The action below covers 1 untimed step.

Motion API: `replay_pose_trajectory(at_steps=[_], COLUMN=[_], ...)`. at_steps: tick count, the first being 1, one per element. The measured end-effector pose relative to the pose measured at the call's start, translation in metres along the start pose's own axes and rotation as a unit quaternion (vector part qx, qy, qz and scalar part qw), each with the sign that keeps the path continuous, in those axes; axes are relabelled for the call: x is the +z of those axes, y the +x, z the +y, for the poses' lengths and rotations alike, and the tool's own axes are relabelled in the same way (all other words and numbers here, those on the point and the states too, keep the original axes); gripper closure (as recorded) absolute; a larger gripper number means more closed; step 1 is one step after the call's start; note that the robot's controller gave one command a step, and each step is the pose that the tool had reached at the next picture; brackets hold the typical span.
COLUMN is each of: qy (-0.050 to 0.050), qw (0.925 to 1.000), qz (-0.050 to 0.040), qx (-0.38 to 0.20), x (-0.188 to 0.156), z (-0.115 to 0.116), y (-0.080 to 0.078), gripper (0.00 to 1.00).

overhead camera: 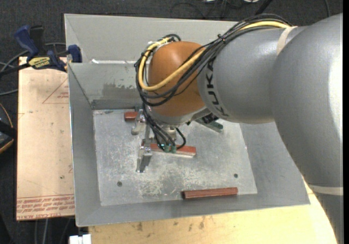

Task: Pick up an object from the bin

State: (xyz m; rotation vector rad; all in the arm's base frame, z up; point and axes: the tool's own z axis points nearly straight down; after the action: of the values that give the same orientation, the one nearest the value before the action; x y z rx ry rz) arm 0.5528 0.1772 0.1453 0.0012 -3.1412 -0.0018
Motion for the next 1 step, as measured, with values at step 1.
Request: replay_pose_trajectory(at_steps=[1], qy=[-0.001], qw=[0.9996], qz=[0.0004], qx=[-0.027], x=[-0.0114], z=[-0.0357], y=[-0.003], gripper=[0.0])
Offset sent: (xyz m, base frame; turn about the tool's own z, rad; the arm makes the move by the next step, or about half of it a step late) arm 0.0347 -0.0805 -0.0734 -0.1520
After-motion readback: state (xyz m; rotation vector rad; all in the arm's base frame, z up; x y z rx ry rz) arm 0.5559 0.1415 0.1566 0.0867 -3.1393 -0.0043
